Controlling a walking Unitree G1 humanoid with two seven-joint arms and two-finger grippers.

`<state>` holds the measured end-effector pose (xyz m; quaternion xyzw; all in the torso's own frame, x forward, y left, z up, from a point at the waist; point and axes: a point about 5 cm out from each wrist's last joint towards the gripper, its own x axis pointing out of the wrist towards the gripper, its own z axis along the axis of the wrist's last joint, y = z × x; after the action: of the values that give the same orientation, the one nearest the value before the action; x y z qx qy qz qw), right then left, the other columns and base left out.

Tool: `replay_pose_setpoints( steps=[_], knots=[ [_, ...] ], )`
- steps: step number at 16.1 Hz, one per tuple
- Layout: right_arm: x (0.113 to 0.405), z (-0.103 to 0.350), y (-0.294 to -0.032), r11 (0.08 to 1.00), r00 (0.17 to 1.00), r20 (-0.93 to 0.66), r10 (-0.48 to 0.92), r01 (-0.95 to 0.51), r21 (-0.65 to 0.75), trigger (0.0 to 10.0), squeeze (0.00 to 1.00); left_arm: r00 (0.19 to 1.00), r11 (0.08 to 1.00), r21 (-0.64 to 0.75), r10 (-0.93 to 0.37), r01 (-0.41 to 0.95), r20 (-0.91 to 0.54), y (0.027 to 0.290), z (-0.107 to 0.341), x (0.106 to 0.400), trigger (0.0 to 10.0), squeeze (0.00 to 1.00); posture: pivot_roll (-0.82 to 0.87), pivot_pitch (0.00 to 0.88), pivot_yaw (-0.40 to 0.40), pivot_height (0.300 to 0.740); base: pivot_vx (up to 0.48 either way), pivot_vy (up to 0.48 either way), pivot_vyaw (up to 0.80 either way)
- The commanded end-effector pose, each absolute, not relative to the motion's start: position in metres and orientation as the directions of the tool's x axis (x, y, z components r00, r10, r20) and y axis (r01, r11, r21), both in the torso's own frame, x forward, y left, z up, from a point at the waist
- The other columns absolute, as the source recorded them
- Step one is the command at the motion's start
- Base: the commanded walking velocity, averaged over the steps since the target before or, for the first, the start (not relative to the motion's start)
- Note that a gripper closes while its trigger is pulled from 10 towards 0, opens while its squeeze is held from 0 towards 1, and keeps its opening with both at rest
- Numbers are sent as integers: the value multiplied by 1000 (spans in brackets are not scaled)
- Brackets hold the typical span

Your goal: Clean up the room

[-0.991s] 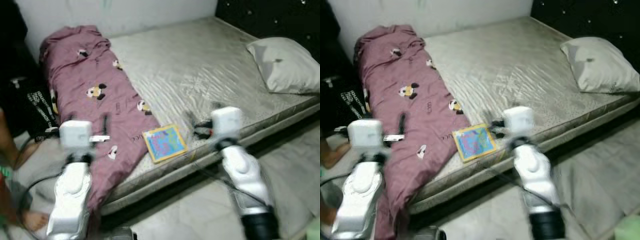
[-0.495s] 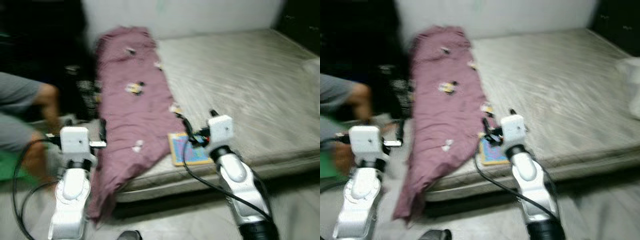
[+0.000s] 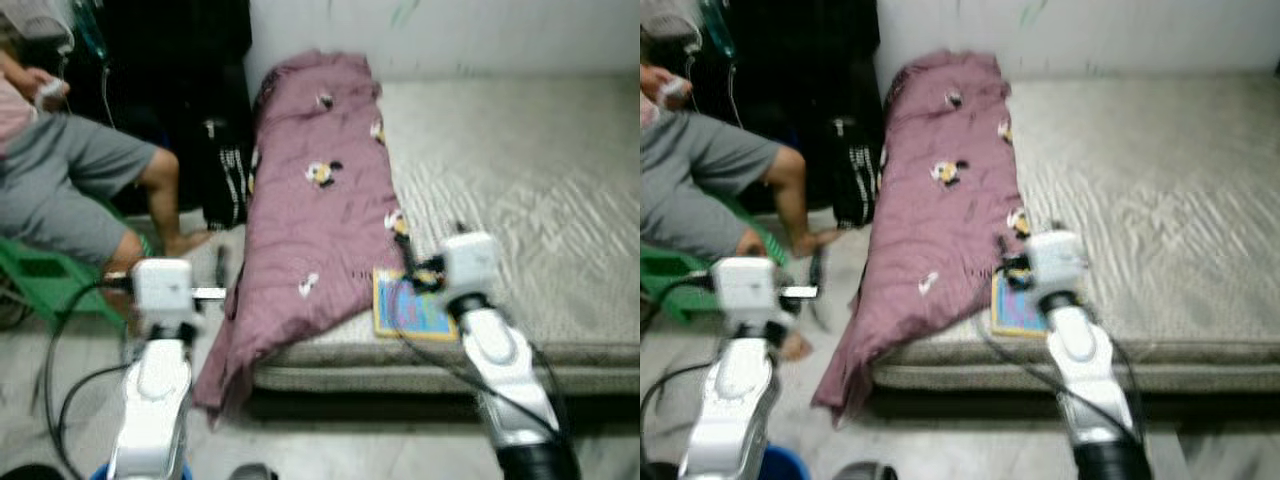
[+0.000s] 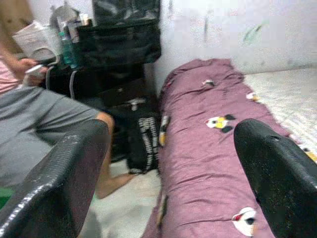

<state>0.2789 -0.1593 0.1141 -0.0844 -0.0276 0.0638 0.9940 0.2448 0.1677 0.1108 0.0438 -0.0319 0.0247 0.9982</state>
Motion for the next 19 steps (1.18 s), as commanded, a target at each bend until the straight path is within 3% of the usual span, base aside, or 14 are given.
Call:
replay_pose_setpoints(
  steps=[1,11,19],
  knots=[
    [282,119,-149,978,985,67,156,-145,-149,10000,0,994,992,101,61,-70,86,176,115,248,10000,0,-58,0,22,740,289,0,0],
    [294,130,-144,978,978,112,176,-161,-132,10000,0,993,992,103,56,-67,104,176,120,253,10000,0,-47,10,13,740,327,0,0],
    [293,126,-142,971,975,97,200,-184,-155,10000,0,994,988,140,55,-68,95,173,119,255,10000,0,-31,11,4,740,0,-82,0]
  ],
)
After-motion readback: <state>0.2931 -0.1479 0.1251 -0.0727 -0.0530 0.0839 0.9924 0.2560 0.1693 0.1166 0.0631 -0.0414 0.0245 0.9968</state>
